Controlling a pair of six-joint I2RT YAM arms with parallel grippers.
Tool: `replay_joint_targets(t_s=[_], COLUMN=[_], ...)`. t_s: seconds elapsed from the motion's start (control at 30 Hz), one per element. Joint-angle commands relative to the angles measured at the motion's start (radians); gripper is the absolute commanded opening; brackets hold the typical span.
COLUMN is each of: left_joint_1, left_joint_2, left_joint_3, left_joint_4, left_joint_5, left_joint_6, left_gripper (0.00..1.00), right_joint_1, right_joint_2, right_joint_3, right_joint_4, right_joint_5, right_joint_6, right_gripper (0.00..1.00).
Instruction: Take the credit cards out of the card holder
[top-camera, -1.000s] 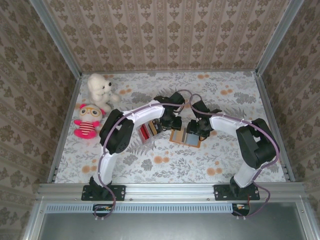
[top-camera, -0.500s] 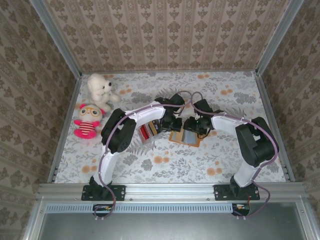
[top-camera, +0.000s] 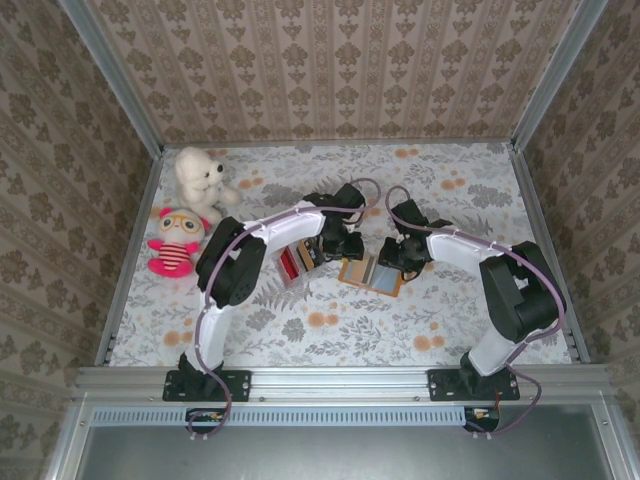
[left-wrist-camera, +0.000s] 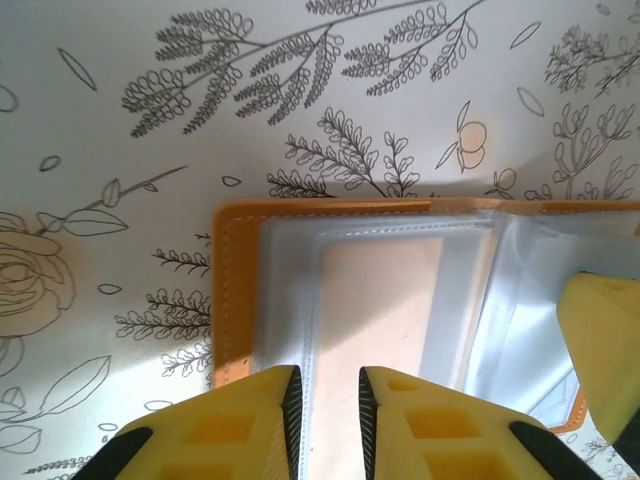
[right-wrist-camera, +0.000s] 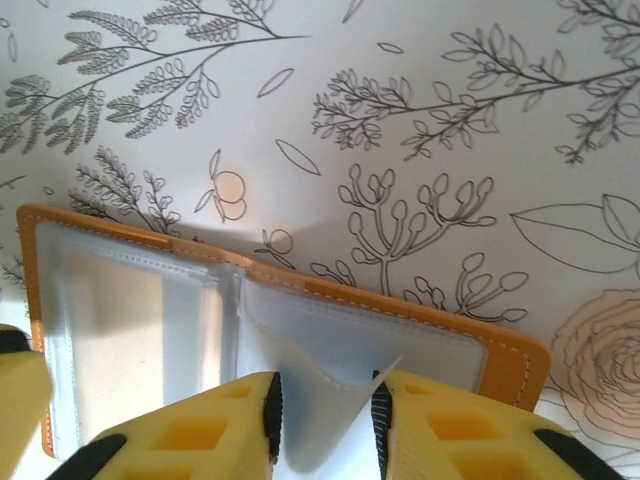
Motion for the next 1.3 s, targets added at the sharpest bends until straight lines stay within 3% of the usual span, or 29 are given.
replay_joint_targets(t_s=[0.0, 0.23, 0.57, 0.83, 1.27], left_joint_1=[0.015, 0.017, 0.019, 0.016, 0.009], left_joint_2=[-0.048, -0.020, 0.017, 0.031, 0.053], left_joint_3=[-0.014, -0.016, -0.014, -0.015, -0.012], left_joint_4=[-0.005, 0.013, 0.016, 0.023, 0.027], left_joint_5=[0.024, 0.107, 0.118, 0.128, 0.136], left_joint_6=[0.025, 0.038, 0.041, 0.041, 0.038], left_gripper=[0.27, 0.33, 0.38, 0.31, 0.30], right_joint_1=[0.003, 0.004, 0.003, 0.004, 0.003], right_joint_2=[-0.012, 0.029, 0.060, 0.070, 0.076], right_joint_3=[-0.009, -0.017, -0.012, -0.011, -0.009], right_joint_4=[-0.052, -0.033, -0.020, -0.017, -0.011], right_joint_5=[0.043, 0.038, 0.030, 0.023, 0.015], right_joint_6=[-0.008, -0.012, -0.011, -0.013, -0.015], right_gripper=[0.31, 0.29, 0.28, 0.28, 0.28])
